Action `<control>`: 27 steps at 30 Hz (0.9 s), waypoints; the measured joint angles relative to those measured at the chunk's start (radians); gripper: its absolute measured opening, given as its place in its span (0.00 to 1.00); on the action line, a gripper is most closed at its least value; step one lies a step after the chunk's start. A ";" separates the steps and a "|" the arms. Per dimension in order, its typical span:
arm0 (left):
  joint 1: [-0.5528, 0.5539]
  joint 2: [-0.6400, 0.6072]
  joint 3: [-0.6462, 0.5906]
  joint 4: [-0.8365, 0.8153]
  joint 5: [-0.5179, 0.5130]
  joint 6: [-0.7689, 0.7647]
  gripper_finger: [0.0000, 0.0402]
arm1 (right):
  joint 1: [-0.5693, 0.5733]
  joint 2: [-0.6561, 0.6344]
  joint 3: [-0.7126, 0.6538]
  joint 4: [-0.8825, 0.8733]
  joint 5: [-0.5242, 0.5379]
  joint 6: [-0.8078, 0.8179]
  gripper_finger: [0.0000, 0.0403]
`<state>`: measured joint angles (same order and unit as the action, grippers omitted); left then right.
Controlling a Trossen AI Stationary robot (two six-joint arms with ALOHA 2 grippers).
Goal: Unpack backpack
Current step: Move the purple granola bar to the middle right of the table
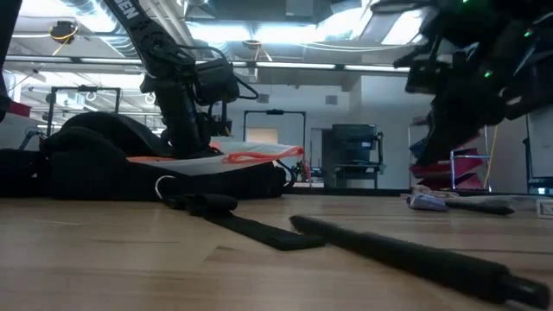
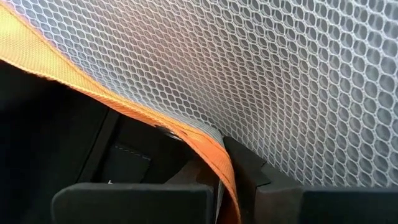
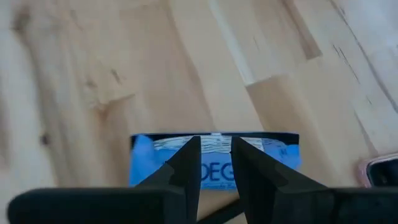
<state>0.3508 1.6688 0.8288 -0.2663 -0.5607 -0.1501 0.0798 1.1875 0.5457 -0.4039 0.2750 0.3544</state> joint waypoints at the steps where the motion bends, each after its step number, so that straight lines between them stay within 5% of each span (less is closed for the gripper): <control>1: 0.000 0.000 0.000 0.004 0.000 0.000 0.01 | -0.012 0.017 0.000 0.009 -0.003 -0.010 0.18; 11: 0.000 0.000 0.000 0.017 0.000 -0.004 0.01 | -0.054 0.145 0.000 0.047 -0.103 -0.047 0.18; 27: 0.000 0.000 -0.003 0.017 -0.001 0.000 0.01 | -0.054 0.148 0.005 -0.151 -0.110 -0.008 0.18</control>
<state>0.3504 1.6688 0.8261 -0.2497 -0.5613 -0.1497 0.0257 1.3355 0.5507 -0.5551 0.1646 0.3461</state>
